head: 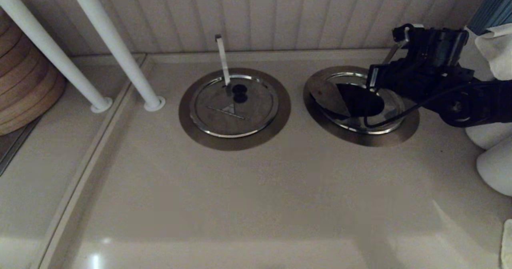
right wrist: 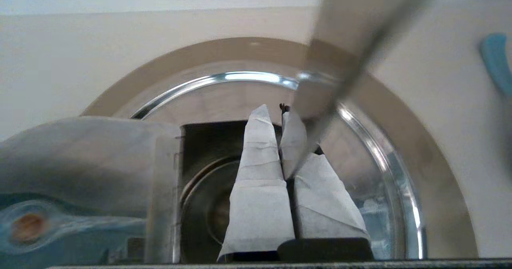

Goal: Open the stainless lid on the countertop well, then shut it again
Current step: Stir with a spoon

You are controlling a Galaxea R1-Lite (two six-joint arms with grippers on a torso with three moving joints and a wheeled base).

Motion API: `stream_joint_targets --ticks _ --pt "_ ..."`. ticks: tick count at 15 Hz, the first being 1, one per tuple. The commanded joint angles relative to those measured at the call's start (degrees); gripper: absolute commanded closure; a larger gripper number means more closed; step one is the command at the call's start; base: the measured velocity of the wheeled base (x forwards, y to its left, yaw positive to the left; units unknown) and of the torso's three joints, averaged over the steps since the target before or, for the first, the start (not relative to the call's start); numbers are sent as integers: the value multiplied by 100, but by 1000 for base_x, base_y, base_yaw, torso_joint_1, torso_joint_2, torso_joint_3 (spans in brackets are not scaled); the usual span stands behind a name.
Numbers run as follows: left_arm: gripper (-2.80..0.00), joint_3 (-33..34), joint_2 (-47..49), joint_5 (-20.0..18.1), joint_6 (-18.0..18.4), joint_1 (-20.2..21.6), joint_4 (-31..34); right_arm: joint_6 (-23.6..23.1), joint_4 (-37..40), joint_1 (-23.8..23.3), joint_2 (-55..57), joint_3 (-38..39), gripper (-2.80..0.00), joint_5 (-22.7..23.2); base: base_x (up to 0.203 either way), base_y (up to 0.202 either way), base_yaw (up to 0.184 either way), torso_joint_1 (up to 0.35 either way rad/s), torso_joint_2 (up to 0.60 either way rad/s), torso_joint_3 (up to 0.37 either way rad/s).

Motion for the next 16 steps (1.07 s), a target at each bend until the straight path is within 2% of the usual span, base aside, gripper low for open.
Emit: stream_joint_targets --ticks 1,6,7,9,12,14,16 --pt "0 0 7 2 -4 -4 -2 50 76 97 -198 67 0 40 0 0 0 0 0 0" --pt "0 0 2 2 -4 -2 -2 48 647 92 -639 223 0 417 0 0 0 0 0 0" --pt "0 0 -2 2 -4 -6 -2 -14 670 51 -623 241 0 417 0 0 0 0 0 0" --pt "0 0 6 2 -4 -6 -2 -424 991 -32 -621 294 0 412 0 0 0 0 0 0" --pt "0 0 -1 2 -4 -3 -2 -568 1038 -73 -477 296 0 339 0 0 0 0 0 0" --pt "0 0 -2 2 -4 1 -2 -782 950 -118 -348 276 0 118 0 0 0 0 0 0" --pt "0 0 -2 2 -4 1 -2 -730 725 -119 -312 239 0 101 0 0 0 0 0 0"
